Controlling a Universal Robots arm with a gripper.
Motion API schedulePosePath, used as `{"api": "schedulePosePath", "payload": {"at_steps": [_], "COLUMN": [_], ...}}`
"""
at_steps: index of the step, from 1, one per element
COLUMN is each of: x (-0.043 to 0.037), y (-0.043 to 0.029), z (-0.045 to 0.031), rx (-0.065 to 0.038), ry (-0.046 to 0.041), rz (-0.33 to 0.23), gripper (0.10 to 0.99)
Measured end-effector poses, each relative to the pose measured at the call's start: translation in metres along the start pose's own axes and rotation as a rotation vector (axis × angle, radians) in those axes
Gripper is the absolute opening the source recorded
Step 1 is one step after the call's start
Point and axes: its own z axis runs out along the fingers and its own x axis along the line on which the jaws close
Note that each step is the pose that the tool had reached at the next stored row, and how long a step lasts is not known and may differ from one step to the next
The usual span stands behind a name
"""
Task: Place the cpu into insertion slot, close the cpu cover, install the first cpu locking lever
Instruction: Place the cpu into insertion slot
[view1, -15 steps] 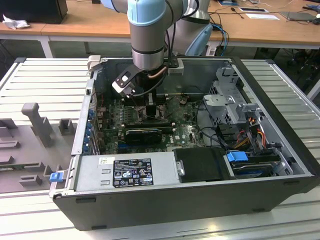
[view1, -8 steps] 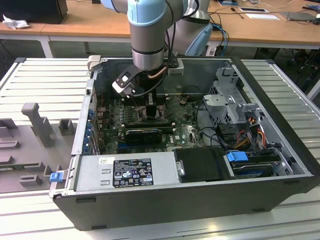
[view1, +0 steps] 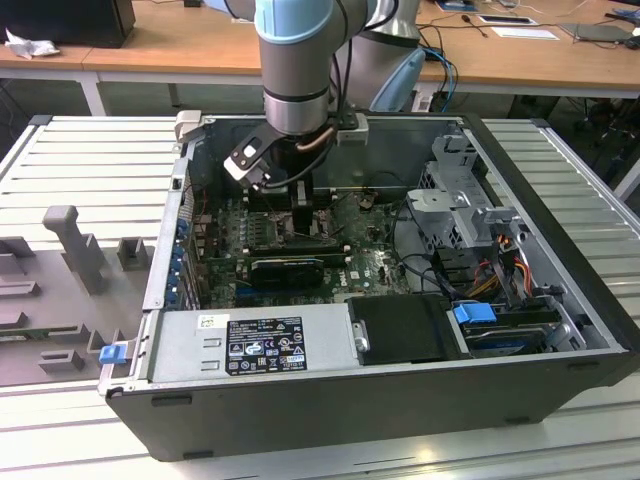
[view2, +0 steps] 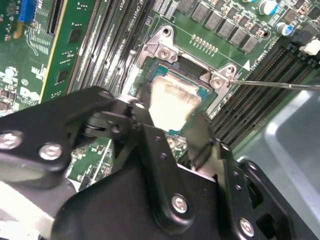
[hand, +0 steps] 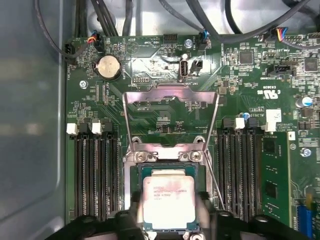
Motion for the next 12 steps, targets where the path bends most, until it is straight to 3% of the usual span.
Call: {"api": "schedulePosePath", "payload": {"at_steps": [1, 2, 7, 12], "x": [0.0, 0.0, 0.0001, 0.0001], "y": [0.0001, 0.0003, 0.0007, 0.0008], "z": [-0.0012, -0.0022, -0.0064, -0.0078], "rx": [0.0, 0.0, 0.0, 0.0], "ry": [0.0, -0.0001, -0.0003, -0.0003], "rz": [0.0, 0.0, 0.0, 0.0], "gripper": [0.522, 0.396, 0.106, 0.106]}}
